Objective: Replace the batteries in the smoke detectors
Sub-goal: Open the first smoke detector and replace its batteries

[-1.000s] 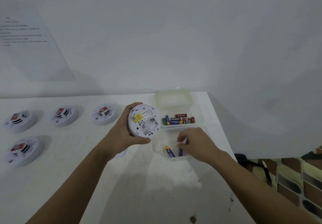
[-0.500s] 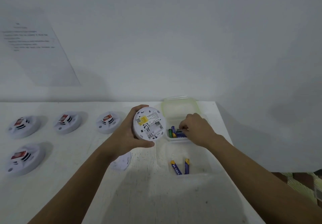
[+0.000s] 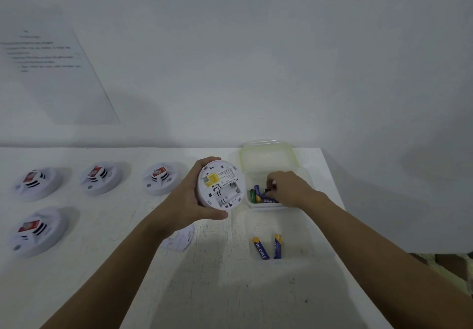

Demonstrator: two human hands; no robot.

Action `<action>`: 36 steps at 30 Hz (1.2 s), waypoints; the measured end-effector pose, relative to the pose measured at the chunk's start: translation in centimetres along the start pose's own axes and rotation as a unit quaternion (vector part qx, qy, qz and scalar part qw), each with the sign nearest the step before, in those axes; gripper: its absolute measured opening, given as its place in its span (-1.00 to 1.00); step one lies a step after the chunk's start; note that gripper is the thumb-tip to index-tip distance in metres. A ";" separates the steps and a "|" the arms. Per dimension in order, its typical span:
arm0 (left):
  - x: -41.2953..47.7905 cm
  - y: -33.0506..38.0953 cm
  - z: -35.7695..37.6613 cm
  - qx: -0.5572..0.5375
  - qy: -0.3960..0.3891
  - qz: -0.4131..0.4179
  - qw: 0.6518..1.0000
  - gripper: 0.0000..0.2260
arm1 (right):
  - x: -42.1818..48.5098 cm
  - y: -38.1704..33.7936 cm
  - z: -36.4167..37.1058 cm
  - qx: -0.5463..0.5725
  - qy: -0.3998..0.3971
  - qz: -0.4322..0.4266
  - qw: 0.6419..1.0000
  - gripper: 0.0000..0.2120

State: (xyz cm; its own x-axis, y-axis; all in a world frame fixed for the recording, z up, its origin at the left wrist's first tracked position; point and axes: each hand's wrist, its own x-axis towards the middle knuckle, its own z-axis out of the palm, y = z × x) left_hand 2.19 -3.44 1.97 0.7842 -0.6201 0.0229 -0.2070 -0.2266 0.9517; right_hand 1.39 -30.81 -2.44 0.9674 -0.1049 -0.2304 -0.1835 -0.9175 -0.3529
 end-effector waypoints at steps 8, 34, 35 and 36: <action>-0.1 0.0 0.3 -0.001 0.003 -0.003 1.000 -0.15 | -0.8 0.3 0.3 0.077 0.054 -0.019 0.995 -0.85; -1.3 3.8 2.1 -0.030 0.007 0.060 0.998 -0.13 | -11.9 -6.6 -2.6 0.572 0.191 -0.104 0.791 -0.60; -1.5 3.7 2.2 -0.033 0.008 0.058 0.998 -0.13 | -12.1 -6.6 -2.6 0.599 0.188 -0.090 0.773 -0.59; -1.6 3.7 2.3 -0.037 0.009 0.057 0.998 -0.13 | -12.3 -6.6 -2.5 0.613 0.188 -0.085 0.763 -0.60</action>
State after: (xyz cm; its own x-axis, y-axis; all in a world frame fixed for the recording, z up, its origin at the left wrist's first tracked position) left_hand -1.17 -5.00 4.80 0.7689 -0.6245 0.1373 -0.2525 -0.0991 0.9625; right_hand -8.81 -24.40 5.00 0.9348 -0.3385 0.1075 0.1471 0.0936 -0.9847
